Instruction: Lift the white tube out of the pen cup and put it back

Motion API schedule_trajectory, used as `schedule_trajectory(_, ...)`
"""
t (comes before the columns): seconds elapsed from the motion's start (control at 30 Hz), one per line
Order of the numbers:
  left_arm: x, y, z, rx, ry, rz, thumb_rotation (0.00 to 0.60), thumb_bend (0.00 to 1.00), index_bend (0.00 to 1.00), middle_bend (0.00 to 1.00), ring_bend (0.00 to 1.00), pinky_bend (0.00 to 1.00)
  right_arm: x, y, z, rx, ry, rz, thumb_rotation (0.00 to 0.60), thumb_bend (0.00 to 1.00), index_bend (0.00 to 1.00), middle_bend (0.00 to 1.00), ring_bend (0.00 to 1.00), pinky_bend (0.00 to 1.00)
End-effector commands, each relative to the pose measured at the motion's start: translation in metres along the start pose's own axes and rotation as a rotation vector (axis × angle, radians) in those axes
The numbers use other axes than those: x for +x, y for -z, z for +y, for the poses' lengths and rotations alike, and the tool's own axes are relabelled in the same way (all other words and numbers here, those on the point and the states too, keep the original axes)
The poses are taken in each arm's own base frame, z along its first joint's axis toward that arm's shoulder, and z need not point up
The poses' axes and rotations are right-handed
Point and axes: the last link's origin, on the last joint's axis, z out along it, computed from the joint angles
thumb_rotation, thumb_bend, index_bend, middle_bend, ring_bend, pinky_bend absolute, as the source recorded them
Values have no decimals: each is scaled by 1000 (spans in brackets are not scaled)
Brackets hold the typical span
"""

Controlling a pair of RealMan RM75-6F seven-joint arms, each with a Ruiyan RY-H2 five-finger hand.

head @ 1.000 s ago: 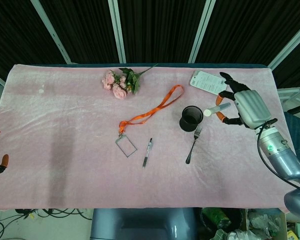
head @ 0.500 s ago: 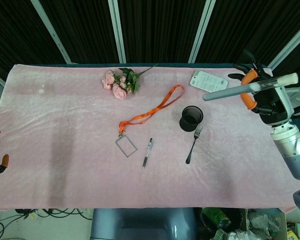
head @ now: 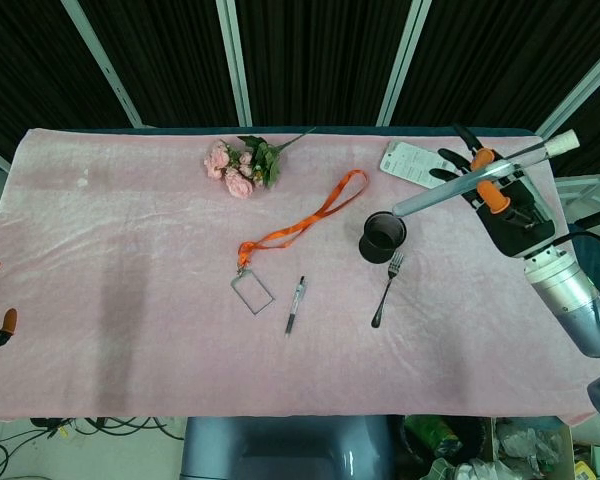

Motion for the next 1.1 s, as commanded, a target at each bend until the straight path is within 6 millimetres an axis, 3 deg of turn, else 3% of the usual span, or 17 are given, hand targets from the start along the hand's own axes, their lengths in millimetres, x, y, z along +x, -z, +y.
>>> schedule_trajectory(0.03, 0, 0, 0, 0, 2, 2, 600, 387, 171, 95, 5, 80, 16, -21, 42, -284, 1171, 112, 600, 330, 746, 5, 155, 209)
schedule_trajectory(0.33, 1, 0, 0, 3, 3, 5, 600, 388, 171, 95, 5, 80, 22, -34, 53, -286, 1284, 191, 600, 330, 746, 5, 153, 190)
schedule_trajectory(1.1, 1, -2, -2, 7, 4, 4, 600, 387, 171, 95, 6, 80, 30, -61, 86, -366, 1088, 222, 600, 329, 752, 7, 153, 189)
